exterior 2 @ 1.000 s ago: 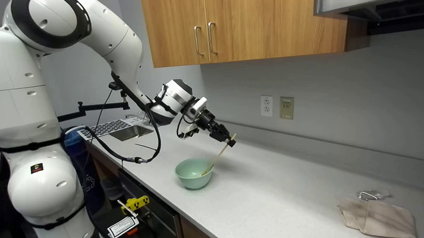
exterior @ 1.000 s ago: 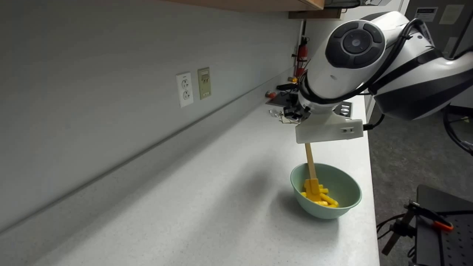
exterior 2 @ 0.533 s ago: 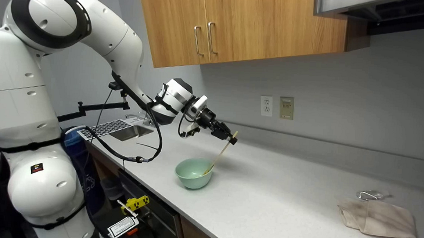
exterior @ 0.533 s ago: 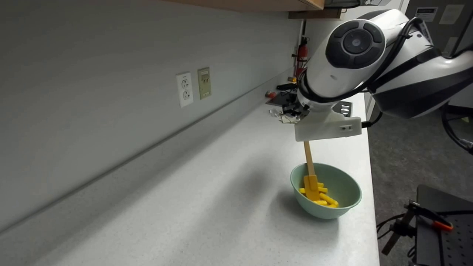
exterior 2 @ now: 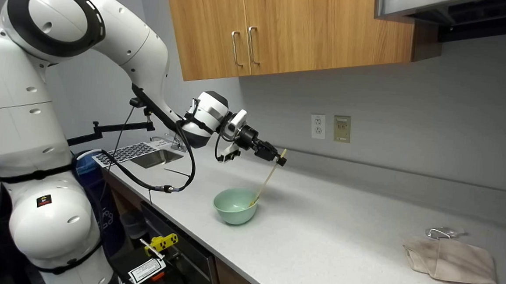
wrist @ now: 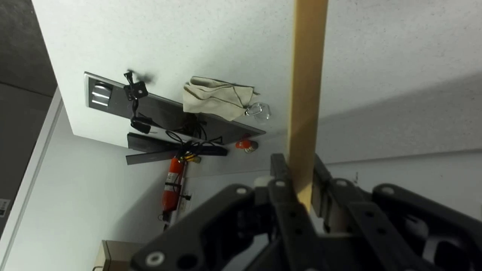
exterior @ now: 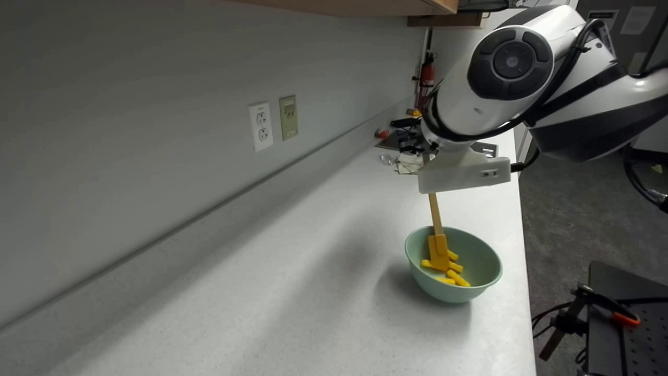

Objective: Use the wooden cooking stick to stir the contents of the green bowl

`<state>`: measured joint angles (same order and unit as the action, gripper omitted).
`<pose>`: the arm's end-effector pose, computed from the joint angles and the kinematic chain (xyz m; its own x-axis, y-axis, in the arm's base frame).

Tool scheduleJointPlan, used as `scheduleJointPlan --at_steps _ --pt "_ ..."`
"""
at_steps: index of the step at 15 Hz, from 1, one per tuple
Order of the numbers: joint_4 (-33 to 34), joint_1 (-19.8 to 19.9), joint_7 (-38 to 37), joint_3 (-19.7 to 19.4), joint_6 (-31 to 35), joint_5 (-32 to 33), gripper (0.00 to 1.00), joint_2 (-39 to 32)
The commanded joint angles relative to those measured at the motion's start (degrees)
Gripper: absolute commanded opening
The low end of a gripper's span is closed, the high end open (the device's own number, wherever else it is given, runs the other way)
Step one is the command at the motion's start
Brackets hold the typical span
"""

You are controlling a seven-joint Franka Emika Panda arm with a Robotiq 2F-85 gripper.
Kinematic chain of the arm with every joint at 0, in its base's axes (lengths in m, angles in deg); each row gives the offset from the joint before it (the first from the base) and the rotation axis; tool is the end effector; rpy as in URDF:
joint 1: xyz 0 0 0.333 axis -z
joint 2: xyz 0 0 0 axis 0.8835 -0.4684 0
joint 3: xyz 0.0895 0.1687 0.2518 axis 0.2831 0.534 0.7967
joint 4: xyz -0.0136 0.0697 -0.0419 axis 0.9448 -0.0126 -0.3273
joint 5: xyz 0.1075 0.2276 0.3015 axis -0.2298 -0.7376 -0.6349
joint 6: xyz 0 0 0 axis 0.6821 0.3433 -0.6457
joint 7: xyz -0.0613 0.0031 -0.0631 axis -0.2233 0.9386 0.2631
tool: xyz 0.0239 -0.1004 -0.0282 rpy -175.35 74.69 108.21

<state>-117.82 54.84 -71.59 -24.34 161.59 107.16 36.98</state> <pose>0.5013 0.1044 0.3472 0.4583 -0.3337 0.8238 -0.7444 -0.6505 0.1507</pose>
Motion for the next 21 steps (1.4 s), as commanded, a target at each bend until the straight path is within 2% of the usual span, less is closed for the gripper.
scheduleJointPlan --at_steps 1,6,11,21 --pt "-0.38 -0.48 -1.99 0.03 -1.79 3.32 0.04 1.6" --pt "-0.88 0.02 2.62 -0.49 3.14 -2.58 0.04 2.98" --pt "-0.26 0.06 5.06 -0.72 6.9 -9.8 0.04 1.39" --pt "0.54 -0.27 -0.63 -0.72 0.96 -2.94 0.04 -2.49"
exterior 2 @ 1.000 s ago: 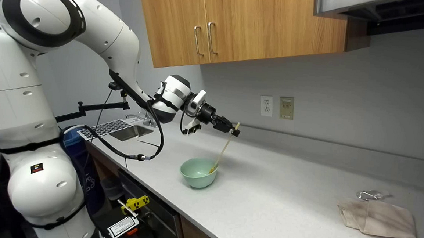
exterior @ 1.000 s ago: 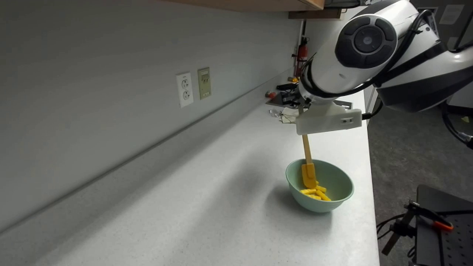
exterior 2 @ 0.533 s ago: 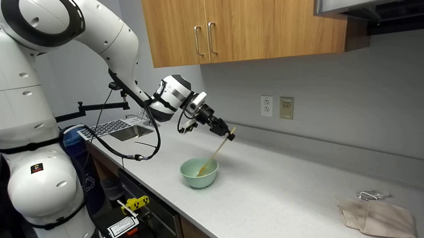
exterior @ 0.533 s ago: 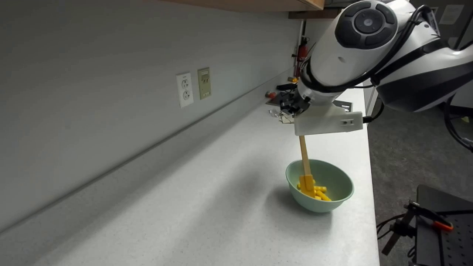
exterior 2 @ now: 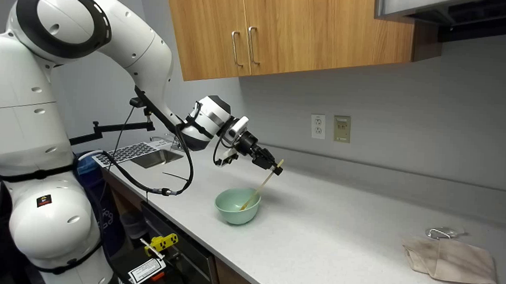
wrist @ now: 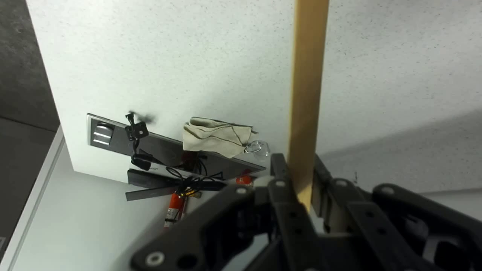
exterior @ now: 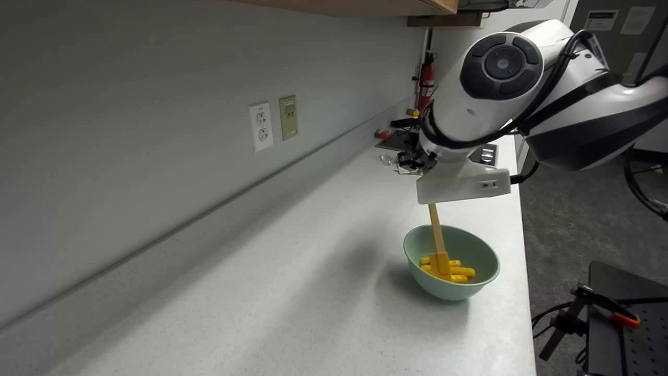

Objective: Use the wooden cooking stick to stir the contents of the green bowl

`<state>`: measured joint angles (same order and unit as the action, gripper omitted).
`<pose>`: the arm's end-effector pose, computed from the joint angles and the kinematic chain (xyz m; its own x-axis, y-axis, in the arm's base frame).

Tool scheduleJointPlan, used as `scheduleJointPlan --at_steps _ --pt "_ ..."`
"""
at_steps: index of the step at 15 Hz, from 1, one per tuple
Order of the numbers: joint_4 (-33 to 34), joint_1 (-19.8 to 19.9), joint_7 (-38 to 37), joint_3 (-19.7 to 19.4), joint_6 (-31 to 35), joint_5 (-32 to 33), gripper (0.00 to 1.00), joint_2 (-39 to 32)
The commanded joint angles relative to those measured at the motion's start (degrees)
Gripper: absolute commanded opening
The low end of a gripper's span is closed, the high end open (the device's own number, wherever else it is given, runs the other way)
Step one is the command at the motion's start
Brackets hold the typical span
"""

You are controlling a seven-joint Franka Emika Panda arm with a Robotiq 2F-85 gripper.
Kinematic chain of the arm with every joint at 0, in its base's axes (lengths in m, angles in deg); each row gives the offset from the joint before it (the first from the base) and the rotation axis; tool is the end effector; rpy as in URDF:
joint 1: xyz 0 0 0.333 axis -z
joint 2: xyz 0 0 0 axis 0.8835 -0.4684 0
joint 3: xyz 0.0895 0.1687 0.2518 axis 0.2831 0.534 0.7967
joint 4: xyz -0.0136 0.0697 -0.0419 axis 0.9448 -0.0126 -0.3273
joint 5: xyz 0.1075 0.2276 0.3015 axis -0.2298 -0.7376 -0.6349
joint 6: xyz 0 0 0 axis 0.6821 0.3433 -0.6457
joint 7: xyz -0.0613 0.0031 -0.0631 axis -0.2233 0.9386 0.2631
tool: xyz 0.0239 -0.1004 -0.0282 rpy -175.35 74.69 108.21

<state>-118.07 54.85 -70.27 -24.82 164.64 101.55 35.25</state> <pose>0.4995 0.1074 0.3282 0.4976 -0.4181 0.7600 -0.7528 -0.6434 0.1389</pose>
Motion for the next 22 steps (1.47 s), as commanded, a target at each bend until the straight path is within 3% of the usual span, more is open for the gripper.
scheduleJointPlan --at_steps 1,13,18,22 --pt "0.77 -0.32 -2.12 -0.21 -2.5 3.28 0.04 -0.57" --pt "0.04 -0.5 -3.55 0.42 -3.81 9.33 0.04 3.64" --pt "0.01 -0.13 -0.1 0.05 0.96 2.94 0.04 4.52" --pt "0.59 -0.22 -1.1 0.21 0.43 1.84 0.04 2.24"
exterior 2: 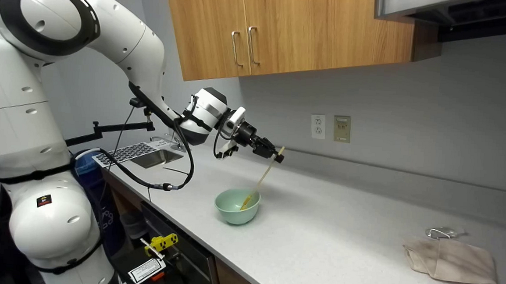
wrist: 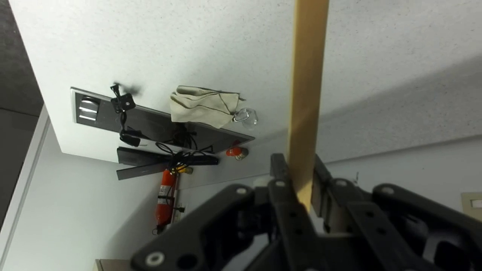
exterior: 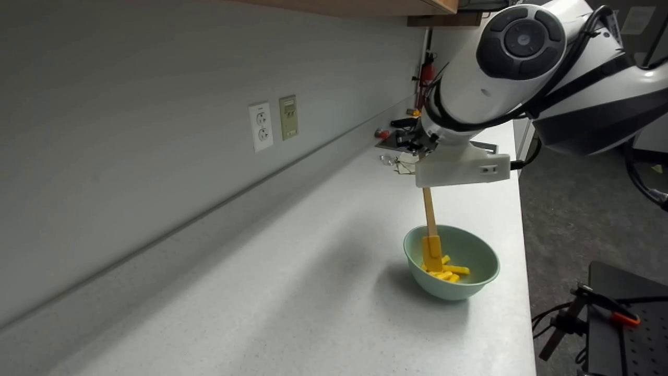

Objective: Use the wooden cooking stick to stir the contents of the green bowl

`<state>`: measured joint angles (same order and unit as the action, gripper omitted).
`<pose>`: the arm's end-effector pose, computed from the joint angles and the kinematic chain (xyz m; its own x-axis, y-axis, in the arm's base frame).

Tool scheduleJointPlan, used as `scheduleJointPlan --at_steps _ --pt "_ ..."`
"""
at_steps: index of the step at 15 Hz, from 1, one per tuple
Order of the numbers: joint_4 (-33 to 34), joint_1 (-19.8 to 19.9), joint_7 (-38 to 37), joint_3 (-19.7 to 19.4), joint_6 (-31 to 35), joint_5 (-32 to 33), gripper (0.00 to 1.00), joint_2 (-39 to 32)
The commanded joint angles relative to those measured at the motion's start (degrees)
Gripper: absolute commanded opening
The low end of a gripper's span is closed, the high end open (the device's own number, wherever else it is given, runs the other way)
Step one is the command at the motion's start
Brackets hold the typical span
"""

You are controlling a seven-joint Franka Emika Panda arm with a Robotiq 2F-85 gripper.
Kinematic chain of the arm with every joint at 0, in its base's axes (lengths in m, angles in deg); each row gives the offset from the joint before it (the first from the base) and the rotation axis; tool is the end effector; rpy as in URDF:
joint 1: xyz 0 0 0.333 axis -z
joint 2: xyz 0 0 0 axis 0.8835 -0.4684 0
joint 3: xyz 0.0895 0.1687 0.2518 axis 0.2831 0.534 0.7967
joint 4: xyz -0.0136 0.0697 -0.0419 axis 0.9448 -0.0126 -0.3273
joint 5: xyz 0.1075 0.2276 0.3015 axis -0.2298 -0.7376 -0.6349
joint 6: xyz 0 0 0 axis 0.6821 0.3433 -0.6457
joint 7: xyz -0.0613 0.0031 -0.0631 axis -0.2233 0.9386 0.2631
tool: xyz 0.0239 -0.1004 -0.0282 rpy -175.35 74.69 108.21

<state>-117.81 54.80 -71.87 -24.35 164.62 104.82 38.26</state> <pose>0.5005 0.1120 0.3580 0.4432 -0.3884 0.8079 -0.7420 -0.6646 0.0876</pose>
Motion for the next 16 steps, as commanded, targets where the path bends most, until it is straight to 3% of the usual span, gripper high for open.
scheduleJointPlan --at_steps 1,8,16 --pt "0.5 -0.17 0.29 -0.26 0.22 -1.25 0.04 -1.6" --pt "1.05 -0.4 -0.83 -0.34 -1.59 0.57 0.04 -5.03" --pt "0.46 -1.2 -5.54 0.45 -8.09 11.38 0.04 -3.66"
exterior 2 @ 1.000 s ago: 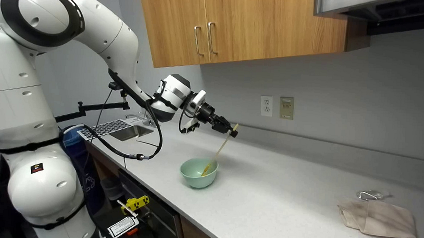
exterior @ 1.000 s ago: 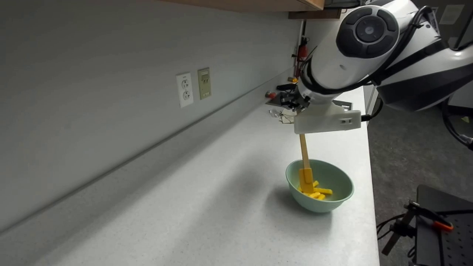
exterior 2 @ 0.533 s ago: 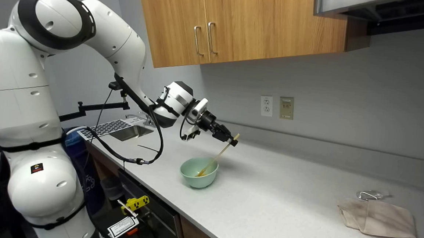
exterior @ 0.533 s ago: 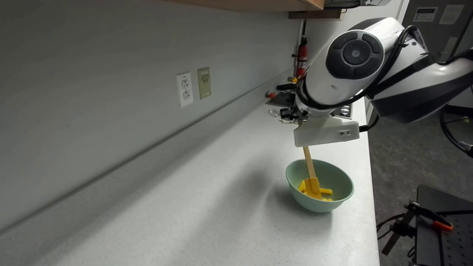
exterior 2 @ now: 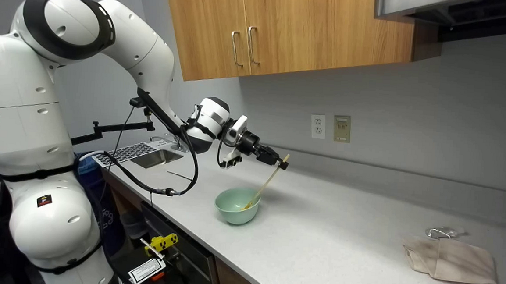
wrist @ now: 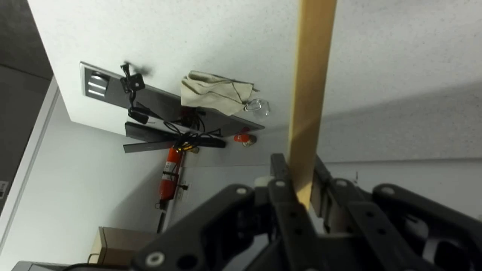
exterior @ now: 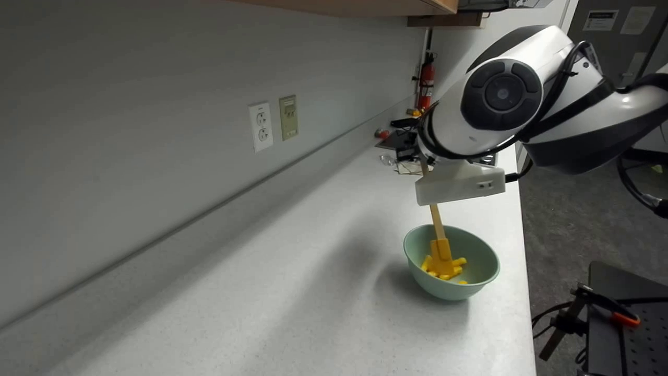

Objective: Use the wooden cooking stick to stir the contents of the green bowl

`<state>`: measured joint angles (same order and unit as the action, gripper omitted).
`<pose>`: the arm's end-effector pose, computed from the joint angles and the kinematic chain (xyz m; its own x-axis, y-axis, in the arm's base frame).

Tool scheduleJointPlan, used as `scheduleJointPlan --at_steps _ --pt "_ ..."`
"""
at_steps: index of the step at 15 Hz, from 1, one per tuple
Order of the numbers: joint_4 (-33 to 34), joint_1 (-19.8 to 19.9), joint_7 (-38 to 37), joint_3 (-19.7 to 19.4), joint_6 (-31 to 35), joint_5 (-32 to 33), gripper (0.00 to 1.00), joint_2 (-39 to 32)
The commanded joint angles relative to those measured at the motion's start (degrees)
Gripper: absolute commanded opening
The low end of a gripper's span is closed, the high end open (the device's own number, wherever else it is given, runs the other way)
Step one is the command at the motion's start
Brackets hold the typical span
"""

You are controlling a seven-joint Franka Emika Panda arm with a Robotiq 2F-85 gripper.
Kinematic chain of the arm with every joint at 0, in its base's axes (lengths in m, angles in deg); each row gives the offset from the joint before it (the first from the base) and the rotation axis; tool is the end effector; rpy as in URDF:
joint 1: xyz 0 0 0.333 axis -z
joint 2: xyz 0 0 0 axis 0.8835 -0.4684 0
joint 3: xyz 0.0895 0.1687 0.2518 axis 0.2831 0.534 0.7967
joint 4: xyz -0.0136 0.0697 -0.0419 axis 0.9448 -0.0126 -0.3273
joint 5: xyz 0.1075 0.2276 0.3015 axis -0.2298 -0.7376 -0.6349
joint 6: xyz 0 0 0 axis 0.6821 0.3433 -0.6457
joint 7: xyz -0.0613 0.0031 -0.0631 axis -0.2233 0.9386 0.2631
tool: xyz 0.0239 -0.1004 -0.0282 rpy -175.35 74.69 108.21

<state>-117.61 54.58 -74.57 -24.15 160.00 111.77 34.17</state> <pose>0.5037 0.1048 0.3260 0.4584 -0.2801 0.8435 -0.7340 -0.6544 0.1815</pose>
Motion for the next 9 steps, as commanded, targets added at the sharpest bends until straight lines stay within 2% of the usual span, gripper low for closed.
scheduleJointPlan --at_steps 1,9 --pt "0.26 -1.06 -3.43 0.3 -4.17 5.6 0.04 0.36" --pt "0.34 -1.56 -8.7 0.91 -8.37 12.34 0.04 0.02"
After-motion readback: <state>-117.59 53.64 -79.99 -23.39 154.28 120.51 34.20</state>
